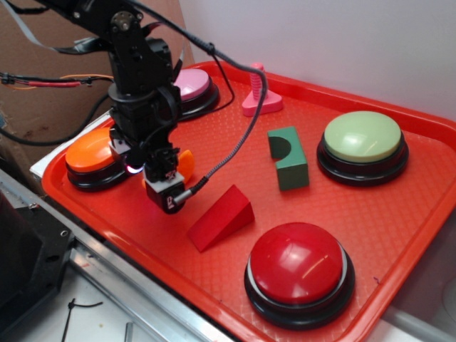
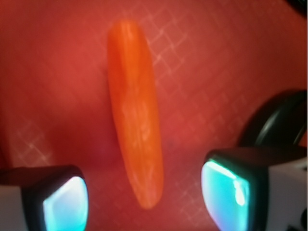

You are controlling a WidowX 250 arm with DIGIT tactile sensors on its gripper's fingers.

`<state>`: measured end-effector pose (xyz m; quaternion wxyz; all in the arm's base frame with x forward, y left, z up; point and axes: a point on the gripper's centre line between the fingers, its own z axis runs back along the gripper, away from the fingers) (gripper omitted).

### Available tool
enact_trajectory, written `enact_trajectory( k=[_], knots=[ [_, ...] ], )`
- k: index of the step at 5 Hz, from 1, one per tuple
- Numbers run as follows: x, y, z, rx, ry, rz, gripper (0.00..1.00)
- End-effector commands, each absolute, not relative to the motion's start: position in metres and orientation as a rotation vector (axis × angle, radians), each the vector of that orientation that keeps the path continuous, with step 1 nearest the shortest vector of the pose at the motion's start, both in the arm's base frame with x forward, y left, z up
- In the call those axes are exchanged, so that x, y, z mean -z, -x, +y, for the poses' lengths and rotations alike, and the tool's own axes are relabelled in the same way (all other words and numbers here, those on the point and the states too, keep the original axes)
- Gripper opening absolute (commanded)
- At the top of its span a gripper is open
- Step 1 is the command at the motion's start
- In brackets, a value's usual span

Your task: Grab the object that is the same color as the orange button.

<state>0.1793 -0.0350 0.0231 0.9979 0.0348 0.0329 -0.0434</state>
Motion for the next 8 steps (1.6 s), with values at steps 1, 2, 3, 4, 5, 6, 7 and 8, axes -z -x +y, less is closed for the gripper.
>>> enact_trajectory(
  k=[1, 2, 3, 4, 5, 6, 7, 8],
  knots=[
    [-0.049, -0.194, -0.033, 0.081, -0.022, -0.019, 1.0],
    [-0.036, -0.191, -0.031, 0.081, -0.066, 0.035, 0.0],
    [-0.026, -0.187, -0.031, 0.084, -0.08, 0.074, 0.11],
    [-0.019, -0.182, -0.032, 0.093, -0.095, 0.096, 1.0],
    [-0.016, -0.18, -0.031, 0.082, -0.101, 0.108, 0.62],
    [-0.013, -0.178, -0.031, 0.059, -0.097, 0.119, 0.0],
    [-0.012, -0.175, -0.03, 0.049, -0.098, 0.123, 0.0],
    [-0.05, -0.163, -0.026, 0.049, -0.049, 0.112, 0.0]
  ],
)
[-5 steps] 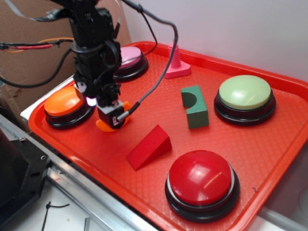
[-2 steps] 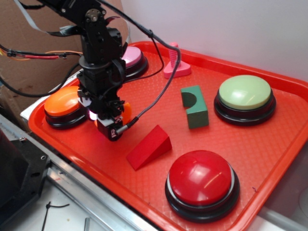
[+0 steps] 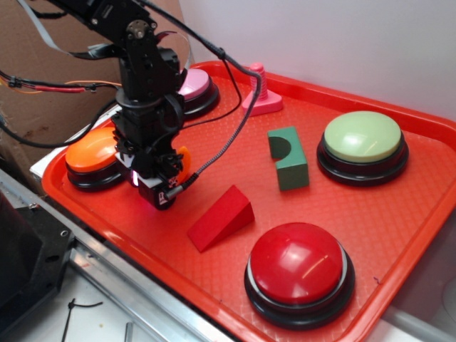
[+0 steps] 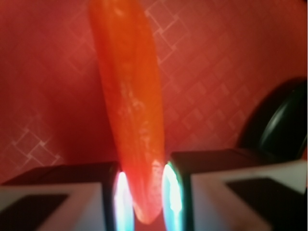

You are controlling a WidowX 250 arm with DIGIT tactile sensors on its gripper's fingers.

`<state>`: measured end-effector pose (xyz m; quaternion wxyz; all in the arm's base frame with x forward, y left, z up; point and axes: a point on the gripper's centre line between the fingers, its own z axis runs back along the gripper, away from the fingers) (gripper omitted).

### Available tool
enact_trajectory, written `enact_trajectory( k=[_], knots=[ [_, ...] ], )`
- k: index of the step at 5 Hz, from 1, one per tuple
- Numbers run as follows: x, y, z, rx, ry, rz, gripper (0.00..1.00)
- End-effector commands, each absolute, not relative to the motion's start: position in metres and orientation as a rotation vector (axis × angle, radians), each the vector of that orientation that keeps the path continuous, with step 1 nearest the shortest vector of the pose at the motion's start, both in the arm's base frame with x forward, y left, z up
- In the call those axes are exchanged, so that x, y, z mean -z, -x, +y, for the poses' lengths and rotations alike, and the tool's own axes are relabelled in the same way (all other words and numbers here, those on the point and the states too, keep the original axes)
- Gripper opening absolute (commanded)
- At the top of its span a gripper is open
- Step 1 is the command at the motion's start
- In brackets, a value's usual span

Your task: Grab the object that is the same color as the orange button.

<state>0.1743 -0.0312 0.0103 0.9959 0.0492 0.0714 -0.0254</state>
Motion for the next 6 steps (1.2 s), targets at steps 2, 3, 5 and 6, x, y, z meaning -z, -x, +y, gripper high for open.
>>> enact_trajectory(
  k=[2, 3, 5, 6],
  knots=[
    [-0.148, -0.108, -0.027, -0.158, 0.121, 0.082, 0.0],
    [-0.198, -0.093, -0.024, -0.201, 0.143, 0.063, 0.0],
    [-0.278, -0.081, -0.012, -0.271, 0.085, -0.001, 0.0],
    [-0.276, -0.078, -0.011, -0.285, 0.063, -0.015, 0.0]
  ],
)
